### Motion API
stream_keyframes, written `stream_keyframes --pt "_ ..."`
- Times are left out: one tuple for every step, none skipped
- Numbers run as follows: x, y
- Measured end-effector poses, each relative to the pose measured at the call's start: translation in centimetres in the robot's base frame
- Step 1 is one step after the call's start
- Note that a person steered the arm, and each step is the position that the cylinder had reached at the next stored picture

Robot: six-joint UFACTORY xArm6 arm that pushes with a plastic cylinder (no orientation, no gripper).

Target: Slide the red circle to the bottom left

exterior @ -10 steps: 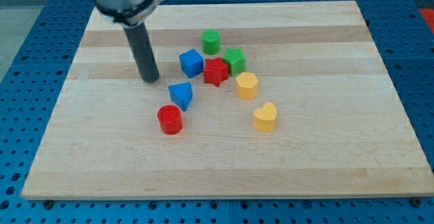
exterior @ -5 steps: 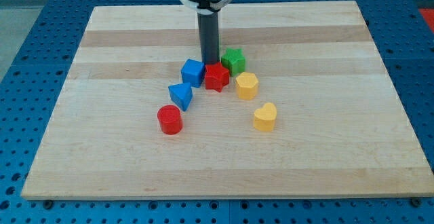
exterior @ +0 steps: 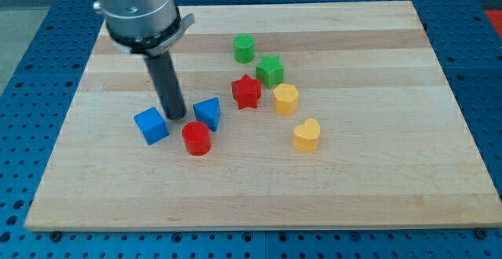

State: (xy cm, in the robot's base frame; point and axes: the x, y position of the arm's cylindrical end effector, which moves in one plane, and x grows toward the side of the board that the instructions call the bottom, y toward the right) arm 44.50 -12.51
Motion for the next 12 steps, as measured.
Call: stream_keyframes --pt "-3.0 3.6" --pt "-2.1 6.6" --pt "0.9 9.2" --pt "4.6 9.4" --pt "5.1 7.1" --pt "5.7 4.2" --pt "5.8 0.2" --pt "5.8 -3.6" --pt "5.8 -5.4" --pt "6.6 -5.4" --pt "10.3 -7.7" --pt "13.6 -10.4"
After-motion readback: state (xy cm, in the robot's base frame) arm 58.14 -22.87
